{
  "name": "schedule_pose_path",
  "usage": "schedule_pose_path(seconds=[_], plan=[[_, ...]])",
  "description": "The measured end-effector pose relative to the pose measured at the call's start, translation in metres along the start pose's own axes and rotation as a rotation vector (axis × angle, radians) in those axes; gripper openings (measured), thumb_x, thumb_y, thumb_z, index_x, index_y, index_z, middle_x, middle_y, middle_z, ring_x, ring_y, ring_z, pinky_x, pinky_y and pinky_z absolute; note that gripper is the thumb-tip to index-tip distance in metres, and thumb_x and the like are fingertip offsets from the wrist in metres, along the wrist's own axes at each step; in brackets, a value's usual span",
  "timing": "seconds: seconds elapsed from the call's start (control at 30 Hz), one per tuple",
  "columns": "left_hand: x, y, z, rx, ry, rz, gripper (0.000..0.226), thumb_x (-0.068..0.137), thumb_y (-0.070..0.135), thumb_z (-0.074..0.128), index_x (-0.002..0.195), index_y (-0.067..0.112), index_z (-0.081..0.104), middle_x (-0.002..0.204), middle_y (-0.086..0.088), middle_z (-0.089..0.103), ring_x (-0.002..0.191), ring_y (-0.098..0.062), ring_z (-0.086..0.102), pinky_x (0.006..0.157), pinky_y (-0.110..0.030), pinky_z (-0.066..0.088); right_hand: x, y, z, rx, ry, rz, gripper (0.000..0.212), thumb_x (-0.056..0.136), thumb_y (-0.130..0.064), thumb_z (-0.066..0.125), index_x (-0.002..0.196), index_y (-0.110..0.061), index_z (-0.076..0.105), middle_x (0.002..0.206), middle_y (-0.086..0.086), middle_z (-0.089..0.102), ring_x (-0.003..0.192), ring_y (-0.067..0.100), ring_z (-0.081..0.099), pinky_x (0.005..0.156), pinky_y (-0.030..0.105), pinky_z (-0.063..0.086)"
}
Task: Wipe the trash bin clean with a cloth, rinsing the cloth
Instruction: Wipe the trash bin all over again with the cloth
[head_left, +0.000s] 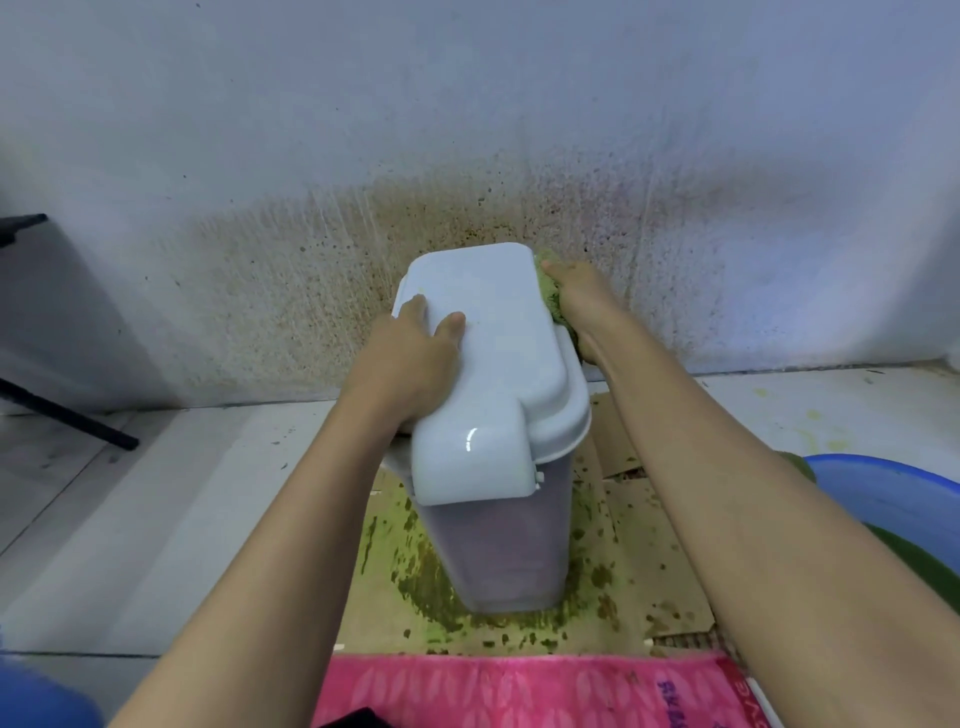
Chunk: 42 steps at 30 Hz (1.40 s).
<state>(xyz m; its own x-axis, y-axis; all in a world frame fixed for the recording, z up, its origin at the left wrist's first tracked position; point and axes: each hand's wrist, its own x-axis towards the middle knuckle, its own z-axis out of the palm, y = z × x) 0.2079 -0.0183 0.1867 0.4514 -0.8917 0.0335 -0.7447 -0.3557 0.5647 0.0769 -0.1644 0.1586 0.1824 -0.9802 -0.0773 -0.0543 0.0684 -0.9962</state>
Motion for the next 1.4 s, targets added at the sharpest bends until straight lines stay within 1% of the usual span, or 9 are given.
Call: schedule_pose_path(seconds=[0.1,0.23,0.37,0.47,0.57,0.7,0.87,1.2,1.4], plan=[[-0.011,0.002,-0.005,-0.094,0.008,0.038,0.066,0.101,0.048,0.046,0.156,0.017,0.028,0.161,-0.008,0.03,0.145,-0.028,0.033,0.114,-0.037,0.027,-0.031,0.011,-0.008,0.08,-0.029,-0.003,0.027,0.098,-0.022,0.051,0.074,-0.01,0.053,0.074,0.01,0.058,0.064,0.02,0.054,0.061,0.027,0.039],[-0.016,0.001,-0.018,-0.162,-0.02,0.085,0.065,0.096,0.046,0.058,0.152,0.02,0.039,0.158,-0.001,0.037,0.141,-0.024,0.04,0.11,-0.034,0.031,-0.075,0.019,-0.014,0.214,0.025,-0.015,0.012,0.094,-0.021,0.053,0.091,-0.009,0.054,0.084,0.015,0.056,0.076,0.024,0.053,0.068,0.035,0.04],[-0.011,-0.009,-0.037,-0.181,-0.137,0.125,0.057,0.09,0.05,0.064,0.143,0.033,0.051,0.148,0.008,0.049,0.13,-0.021,0.053,0.111,-0.039,0.039,-0.113,0.022,-0.007,0.312,0.142,0.025,0.033,0.085,-0.025,0.056,0.112,-0.008,0.06,0.107,0.017,0.066,0.088,0.03,0.068,0.058,0.029,0.05],[-0.007,-0.011,-0.049,-0.123,-0.263,0.13,0.053,0.09,0.051,0.064,0.141,0.041,0.052,0.143,0.012,0.053,0.12,-0.018,0.059,0.108,-0.043,0.045,-0.142,0.023,0.005,0.298,0.228,0.024,0.042,0.075,-0.038,0.056,0.114,-0.022,0.055,0.122,0.013,0.057,0.095,0.03,0.066,0.076,0.041,0.058],[0.004,-0.005,-0.046,-0.069,-0.321,0.128,0.05,0.096,0.043,0.058,0.144,0.042,0.046,0.147,0.006,0.05,0.124,-0.021,0.056,0.111,-0.04,0.04,-0.175,0.028,0.019,0.255,0.304,-0.01,0.03,0.09,-0.031,0.058,0.118,-0.03,0.047,0.129,0.004,0.046,0.107,0.025,0.058,0.096,0.048,0.05],[0.009,-0.004,-0.023,0.225,-0.228,0.187,0.053,0.103,0.052,0.029,0.155,0.043,0.02,0.162,-0.008,0.028,0.146,-0.029,0.031,0.12,-0.043,0.02,-0.196,0.038,0.037,0.247,0.353,-0.113,0.031,0.097,-0.027,0.053,0.126,-0.033,0.045,0.129,-0.003,0.036,0.125,0.03,0.043,0.103,0.05,0.041],[0.014,-0.01,-0.02,0.285,-0.208,0.222,0.055,0.103,0.055,0.025,0.156,0.043,0.018,0.164,-0.004,0.022,0.15,-0.025,0.023,0.122,-0.044,0.015,-0.147,0.031,0.023,0.126,0.457,-0.06,0.035,0.101,-0.022,0.04,0.136,-0.023,0.042,0.142,0.006,0.034,0.127,0.029,0.032,0.088,0.035,0.028],[0.016,-0.008,-0.014,0.291,-0.181,0.211,0.067,0.09,0.067,0.022,0.154,0.047,0.019,0.163,-0.002,0.024,0.149,-0.025,0.025,0.121,-0.051,0.017,-0.03,0.024,-0.017,0.115,0.466,-0.013,0.044,0.086,-0.043,0.043,0.124,-0.023,0.055,0.129,0.013,0.055,0.12,0.038,0.052,0.093,0.05,0.051],[0.013,-0.005,-0.014,0.288,-0.176,0.199,0.077,0.081,0.07,0.018,0.154,0.045,0.02,0.163,-0.003,0.025,0.148,-0.027,0.028,0.12,-0.051,0.02,-0.09,0.032,-0.004,0.248,0.413,-0.083,0.038,0.086,-0.035,0.052,0.124,-0.03,0.052,0.128,0.007,0.055,0.117,0.03,0.054,0.097,0.049,0.05]])
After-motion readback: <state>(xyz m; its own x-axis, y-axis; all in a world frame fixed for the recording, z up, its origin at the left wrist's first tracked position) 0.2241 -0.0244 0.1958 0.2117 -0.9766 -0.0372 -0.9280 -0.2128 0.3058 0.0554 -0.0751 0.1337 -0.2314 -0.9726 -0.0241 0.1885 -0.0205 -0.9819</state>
